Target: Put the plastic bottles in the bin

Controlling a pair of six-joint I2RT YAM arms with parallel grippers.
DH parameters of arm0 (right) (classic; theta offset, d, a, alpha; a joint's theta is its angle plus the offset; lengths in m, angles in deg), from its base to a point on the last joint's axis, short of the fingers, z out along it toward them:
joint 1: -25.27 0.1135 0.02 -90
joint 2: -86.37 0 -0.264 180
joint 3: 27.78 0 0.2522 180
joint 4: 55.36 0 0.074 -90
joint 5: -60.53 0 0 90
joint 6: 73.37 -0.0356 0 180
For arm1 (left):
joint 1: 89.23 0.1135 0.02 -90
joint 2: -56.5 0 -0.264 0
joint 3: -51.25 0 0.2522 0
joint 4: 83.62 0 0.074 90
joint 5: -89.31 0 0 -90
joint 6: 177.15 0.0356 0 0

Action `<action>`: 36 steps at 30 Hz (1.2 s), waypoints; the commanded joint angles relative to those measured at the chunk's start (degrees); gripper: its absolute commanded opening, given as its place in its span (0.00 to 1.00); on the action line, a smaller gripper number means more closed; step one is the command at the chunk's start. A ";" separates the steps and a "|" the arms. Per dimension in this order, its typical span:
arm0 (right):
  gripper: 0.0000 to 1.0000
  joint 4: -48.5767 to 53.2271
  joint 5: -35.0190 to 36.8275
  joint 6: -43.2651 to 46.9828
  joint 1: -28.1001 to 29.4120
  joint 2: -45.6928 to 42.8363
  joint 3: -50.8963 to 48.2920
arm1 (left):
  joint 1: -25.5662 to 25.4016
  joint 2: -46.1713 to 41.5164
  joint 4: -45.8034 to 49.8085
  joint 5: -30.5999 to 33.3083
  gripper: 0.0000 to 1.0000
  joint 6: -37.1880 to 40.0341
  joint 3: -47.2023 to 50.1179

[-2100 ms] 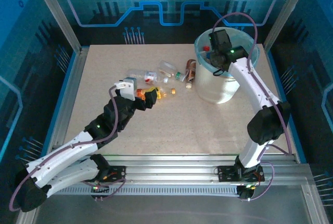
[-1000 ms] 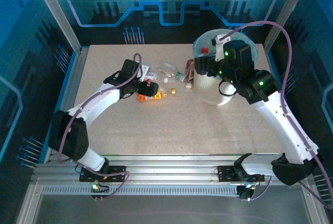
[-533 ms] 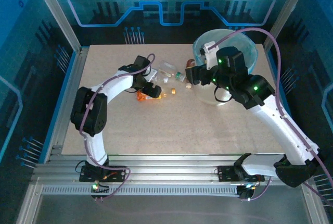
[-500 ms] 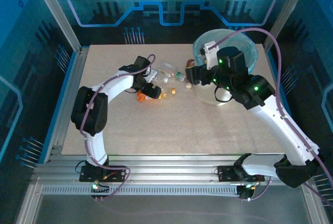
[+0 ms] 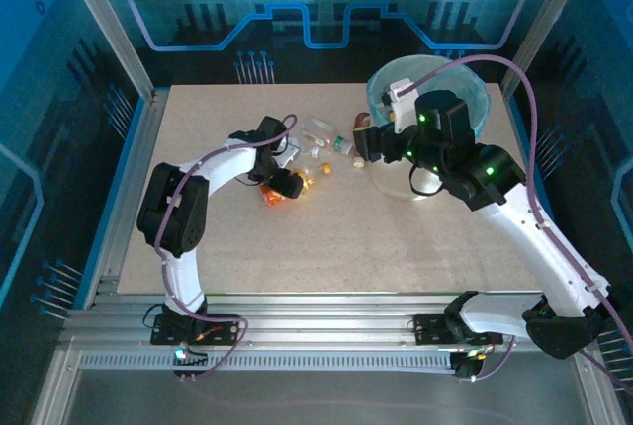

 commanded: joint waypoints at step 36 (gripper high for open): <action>0.83 -4.95 -6.16 -4.11 0.72 -4.19 -2.07 | -3.80 -42.67 -23.40 -17.61 0.51 -3.24 20.96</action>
